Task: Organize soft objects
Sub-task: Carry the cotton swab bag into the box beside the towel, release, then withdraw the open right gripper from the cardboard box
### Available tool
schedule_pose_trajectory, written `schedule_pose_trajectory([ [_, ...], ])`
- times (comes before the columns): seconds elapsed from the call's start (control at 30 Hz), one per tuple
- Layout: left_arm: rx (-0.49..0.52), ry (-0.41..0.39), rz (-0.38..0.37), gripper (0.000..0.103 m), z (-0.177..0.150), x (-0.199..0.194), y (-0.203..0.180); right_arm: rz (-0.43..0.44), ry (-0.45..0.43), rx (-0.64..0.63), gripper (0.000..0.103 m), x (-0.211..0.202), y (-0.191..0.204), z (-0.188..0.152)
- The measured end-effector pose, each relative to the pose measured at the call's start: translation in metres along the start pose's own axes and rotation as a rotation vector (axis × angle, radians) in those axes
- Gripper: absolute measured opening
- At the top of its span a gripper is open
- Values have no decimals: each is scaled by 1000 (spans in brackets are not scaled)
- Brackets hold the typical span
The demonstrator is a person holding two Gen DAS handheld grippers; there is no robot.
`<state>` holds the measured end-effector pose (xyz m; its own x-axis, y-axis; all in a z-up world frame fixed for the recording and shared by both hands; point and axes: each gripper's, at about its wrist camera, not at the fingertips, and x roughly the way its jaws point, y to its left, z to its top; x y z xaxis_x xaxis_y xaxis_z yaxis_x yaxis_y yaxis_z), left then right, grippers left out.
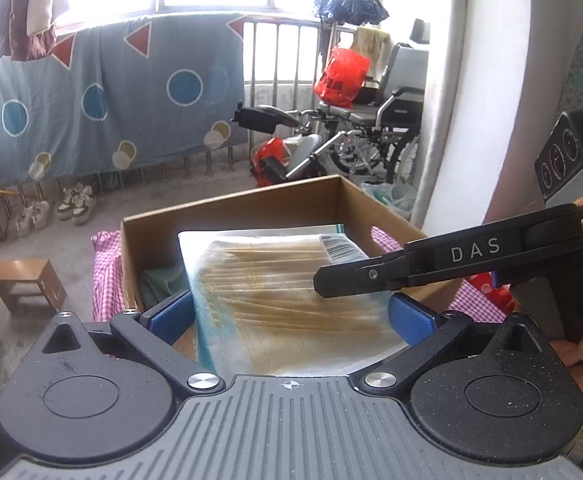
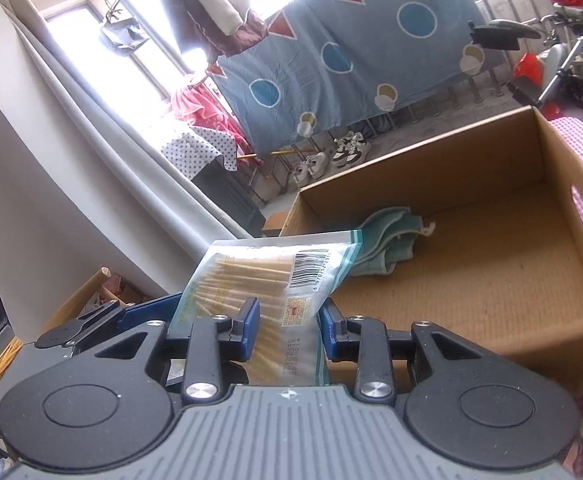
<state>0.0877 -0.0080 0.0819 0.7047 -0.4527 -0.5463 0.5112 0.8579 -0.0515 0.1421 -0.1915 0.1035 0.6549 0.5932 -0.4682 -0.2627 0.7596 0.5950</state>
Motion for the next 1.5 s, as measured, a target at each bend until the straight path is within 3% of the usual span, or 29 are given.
schedule_pose_trajectory([
  [0.17, -1, 40, 11, 103, 20, 32, 18, -13, 97, 29, 35, 44, -23, 38],
  [0.27, -29, 114, -2, 102, 25, 60, 33, -44, 163, 43, 34, 74, -40, 52],
  [0.43, -62, 221, 0, 102, 20, 105, 56, -73, 296, 100, 34, 128, -73, 61],
  [0.6, -68, 297, 65, 103, 16, 133, 68, -138, 443, 160, 34, 176, -108, 53],
  [0.8, -109, 250, 67, 103, 16, 107, 80, -208, 556, 163, 34, 194, -121, 43],
  [1.03, -190, 127, 79, 103, 9, 54, 97, -272, 688, 96, 34, 214, -107, 38],
  [1.5, -323, 60, 68, 103, -34, 14, 121, -312, 681, 6, 36, 232, -69, 38],
])
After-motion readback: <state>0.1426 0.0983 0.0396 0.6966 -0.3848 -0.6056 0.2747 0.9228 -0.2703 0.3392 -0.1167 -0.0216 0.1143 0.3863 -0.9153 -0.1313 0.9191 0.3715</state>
